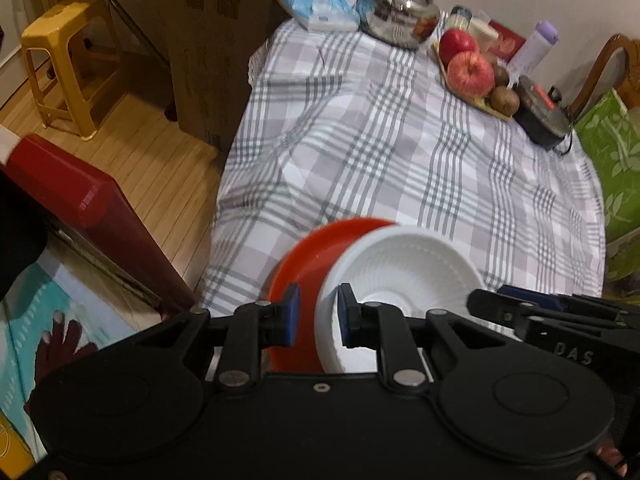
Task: Organize plates and bowls
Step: 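Carry the white bowl stack over the orange plate with the left tool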
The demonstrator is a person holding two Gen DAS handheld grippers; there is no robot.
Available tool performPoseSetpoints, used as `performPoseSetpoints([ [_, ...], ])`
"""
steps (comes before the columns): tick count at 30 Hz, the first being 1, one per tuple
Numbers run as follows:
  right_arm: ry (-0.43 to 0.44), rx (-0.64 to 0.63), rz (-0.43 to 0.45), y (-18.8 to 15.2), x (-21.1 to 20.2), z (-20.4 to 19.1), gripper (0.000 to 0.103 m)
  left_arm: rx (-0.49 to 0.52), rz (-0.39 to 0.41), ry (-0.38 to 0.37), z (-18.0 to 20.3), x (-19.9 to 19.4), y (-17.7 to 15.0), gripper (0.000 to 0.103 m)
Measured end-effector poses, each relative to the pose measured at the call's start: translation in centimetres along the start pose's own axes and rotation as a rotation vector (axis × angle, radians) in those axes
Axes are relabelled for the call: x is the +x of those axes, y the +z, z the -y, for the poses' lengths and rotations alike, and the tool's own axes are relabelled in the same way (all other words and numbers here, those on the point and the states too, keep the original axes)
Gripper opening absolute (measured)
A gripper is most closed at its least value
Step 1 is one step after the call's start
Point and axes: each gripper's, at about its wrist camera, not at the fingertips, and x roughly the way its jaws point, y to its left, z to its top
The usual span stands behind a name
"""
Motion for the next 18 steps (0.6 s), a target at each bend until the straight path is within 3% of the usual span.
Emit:
performPoseSetpoints([
  [6, -0.04, 0.046, 0.052, 0.0, -1.3, 2.1, 0.039, -0.053, 0.048, 0.038, -2.5, -0.9, 0.7, 0.025],
  [13, -0.086, 0.1, -0.012, -1.2, 1.1, 4.2, 0.039, -0.1, -0.023, 0.089, -4.9, 2.6, 0.2, 0.025],
  [18, -0.093, 0.108, -0.061, -2.4, 3.1, 4.5, 0.039, -0.109, -0.08, 0.039, -5.2, 4.6, -0.7, 0.025],
])
